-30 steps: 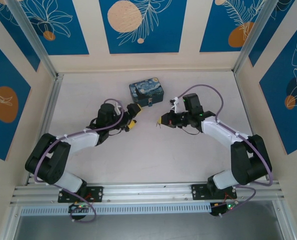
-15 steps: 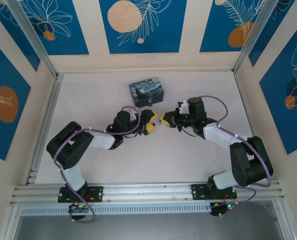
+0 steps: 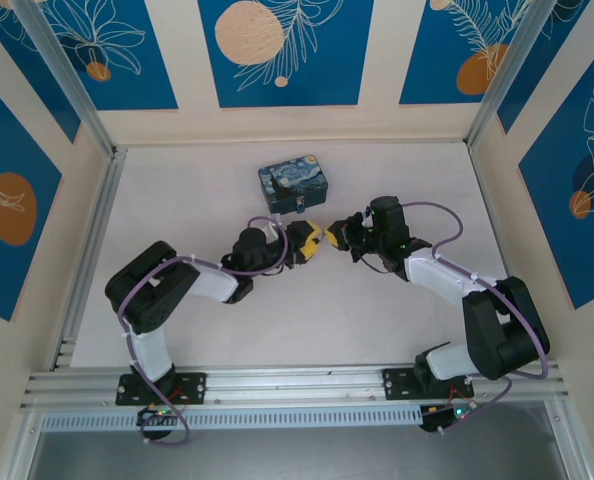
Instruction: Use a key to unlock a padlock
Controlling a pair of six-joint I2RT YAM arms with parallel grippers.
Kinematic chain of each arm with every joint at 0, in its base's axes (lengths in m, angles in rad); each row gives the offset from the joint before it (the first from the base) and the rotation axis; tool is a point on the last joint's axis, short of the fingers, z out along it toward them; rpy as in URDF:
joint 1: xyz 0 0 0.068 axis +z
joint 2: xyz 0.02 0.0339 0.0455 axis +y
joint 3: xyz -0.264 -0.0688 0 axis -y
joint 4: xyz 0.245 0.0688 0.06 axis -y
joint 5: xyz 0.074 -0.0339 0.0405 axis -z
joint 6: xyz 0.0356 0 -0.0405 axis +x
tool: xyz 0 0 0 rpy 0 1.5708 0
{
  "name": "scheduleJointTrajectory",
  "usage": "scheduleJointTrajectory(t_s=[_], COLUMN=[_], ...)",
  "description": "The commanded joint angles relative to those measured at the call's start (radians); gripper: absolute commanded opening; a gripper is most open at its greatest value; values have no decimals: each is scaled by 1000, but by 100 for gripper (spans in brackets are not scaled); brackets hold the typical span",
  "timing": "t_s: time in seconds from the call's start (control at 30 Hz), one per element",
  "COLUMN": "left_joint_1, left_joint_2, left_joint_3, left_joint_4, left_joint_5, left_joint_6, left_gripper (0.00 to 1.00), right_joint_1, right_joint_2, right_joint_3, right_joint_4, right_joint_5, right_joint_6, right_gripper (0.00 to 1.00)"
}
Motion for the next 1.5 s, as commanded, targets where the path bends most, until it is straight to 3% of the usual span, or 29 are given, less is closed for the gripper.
scheduleJointTrajectory(t_s=[0.0,0.33,0.63,0.8,0.9,0.93,1.0,1.07,1.23,1.37,1.47], left_joint_1=[-21,-33,-35,-35,-34,-34,-26,-12,46,79,108], left_joint_2=[2,22,26,31,37,37,38,29,-15,-84,-110], left_joint_3=[19,29,40,53,61,62,65,71,174,321,411], left_joint_4=[47,61,57,45,41,38,29,-21,-305,-750,-979], left_joint_5=[-27,-37,-45,-44,-39,-39,-25,14,240,357,408], left_joint_6=[-2,-10,-11,-5,2,4,19,48,288,682,938], left_gripper=[44,32,16,1,0,0,0,0,0,0,0], right_joint_1=[11,14,18,18,16,13,-8,-38,-134,-190,-220], right_joint_2=[17,35,34,28,22,20,-1,-47,-129,-112,-56], right_joint_3=[9,7,-3,-11,-18,-15,-8,3,53,131,184], right_joint_4=[22,47,51,50,50,51,20,-53,-157,-180,-137], right_joint_5=[38,37,35,32,31,27,23,44,2,-102,-252], right_joint_6=[42,53,55,53,45,31,-10,-58,-235,-416,-521], right_gripper=[0,0,0,0,0,5,45,69,71,67,60])
